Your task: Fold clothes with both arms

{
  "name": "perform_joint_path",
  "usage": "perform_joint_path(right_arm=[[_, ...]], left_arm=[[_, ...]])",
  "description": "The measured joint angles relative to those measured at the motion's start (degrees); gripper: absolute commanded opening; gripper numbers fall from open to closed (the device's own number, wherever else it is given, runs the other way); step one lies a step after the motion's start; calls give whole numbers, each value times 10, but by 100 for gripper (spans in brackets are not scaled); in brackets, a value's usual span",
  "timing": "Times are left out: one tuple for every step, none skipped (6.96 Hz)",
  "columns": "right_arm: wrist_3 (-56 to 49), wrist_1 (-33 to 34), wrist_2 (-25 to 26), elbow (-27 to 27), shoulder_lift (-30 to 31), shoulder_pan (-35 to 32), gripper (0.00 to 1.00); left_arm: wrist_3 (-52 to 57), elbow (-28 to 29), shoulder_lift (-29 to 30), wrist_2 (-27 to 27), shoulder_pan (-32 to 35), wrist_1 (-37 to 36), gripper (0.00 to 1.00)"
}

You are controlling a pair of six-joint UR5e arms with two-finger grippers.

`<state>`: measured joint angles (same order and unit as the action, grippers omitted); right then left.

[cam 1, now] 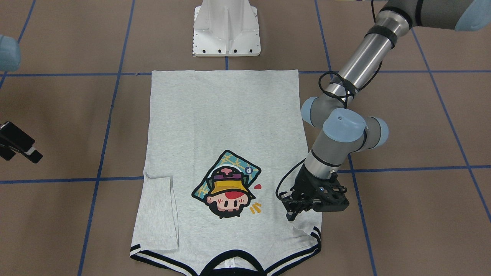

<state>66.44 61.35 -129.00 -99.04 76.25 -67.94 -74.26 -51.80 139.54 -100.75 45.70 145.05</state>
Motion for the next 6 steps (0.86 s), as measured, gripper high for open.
perform_joint_path(right_arm=[[0,0,0,0,1,0,100],[0,0,0,0,1,0,100],[1,0,0,1,1,0,100],[1,0,0,2,1,1,100],[2,0,1,3,1,2,100],[3,0,1,3,0,2,100]], left_arm=[[-2,25,20,19,-4,0,0],[-3,39,32,30,-5,1,0],[-6,48,39,38,-5,1,0],[-11,56,44,46,-5,4,2],[-17,66,48,55,-5,11,55],[-19,73,51,59,-5,18,62]])
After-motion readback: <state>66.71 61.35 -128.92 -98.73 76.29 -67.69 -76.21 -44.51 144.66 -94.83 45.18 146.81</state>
